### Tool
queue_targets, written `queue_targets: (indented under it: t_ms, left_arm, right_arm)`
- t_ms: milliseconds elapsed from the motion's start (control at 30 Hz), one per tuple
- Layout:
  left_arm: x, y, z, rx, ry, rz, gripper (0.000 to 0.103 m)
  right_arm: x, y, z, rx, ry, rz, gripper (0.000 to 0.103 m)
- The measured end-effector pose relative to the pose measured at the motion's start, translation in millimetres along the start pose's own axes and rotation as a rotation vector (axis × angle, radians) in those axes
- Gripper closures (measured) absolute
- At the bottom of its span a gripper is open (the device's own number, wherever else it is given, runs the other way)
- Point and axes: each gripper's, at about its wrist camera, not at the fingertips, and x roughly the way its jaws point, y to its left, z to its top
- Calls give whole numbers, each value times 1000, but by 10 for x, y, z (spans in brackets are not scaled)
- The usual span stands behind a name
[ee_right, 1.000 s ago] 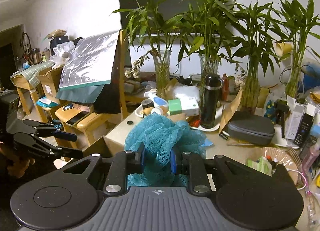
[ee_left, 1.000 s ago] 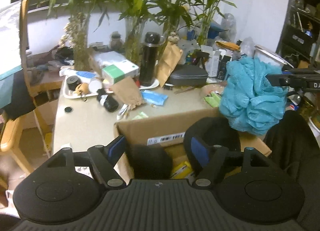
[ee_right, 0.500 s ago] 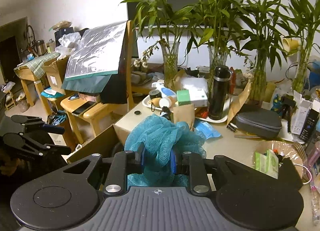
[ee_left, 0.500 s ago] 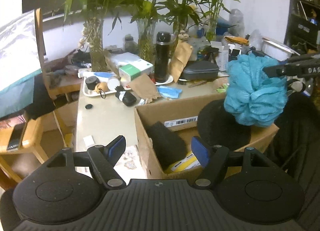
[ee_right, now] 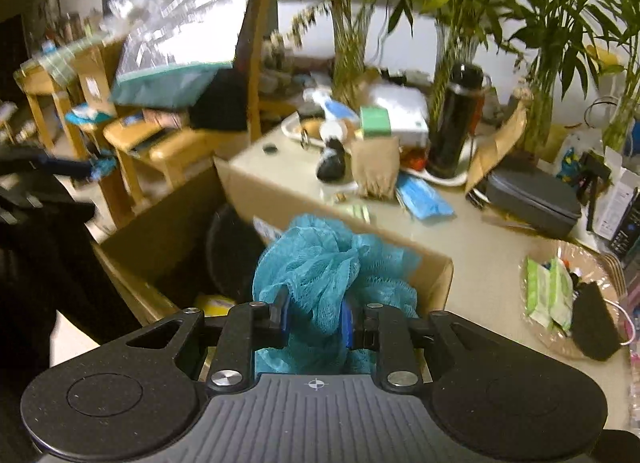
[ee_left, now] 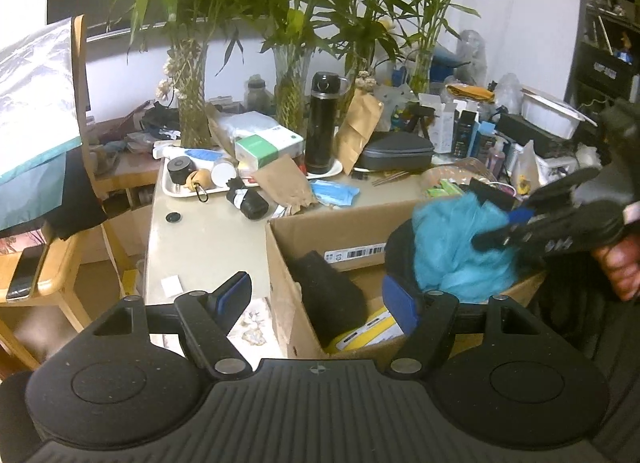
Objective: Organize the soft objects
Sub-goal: 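Lower the blue mesh sponge into the box and open the right gripper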
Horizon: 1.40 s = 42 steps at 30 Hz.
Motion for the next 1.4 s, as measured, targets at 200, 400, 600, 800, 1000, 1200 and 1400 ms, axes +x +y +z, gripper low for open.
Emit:
queue_targets:
  t_ms: [200, 400, 600, 800, 1000, 1200, 1400]
  left_arm:
    - [42, -7, 11, -4, 9, -3, 31]
    - [82, -1, 13, -8, 25, 5, 31]
    - [162, 55, 27, -32, 51, 31, 31]
    - [212, 25, 34, -25, 64, 33, 31]
    - [276, 26, 54, -30, 93, 70, 31]
    - [330, 57, 83, -42, 111, 77, 31]
    - [397, 90, 102, -74, 131, 68, 31]
  right_arm:
    - [188, 39, -50, -12, 67, 5, 74]
    - [148, 61, -68, -20, 66, 21, 53]
    - [41, 31, -74, 0, 29, 42, 17]
    - [-71, -10, -55, 19, -15, 25, 0]
    - [-88, -111, -45, 74, -23, -27, 0]
    - [-43, -218, -69, 128, -15, -56, 0]
    - [-15, -283, -64, 163, -2, -77, 0]
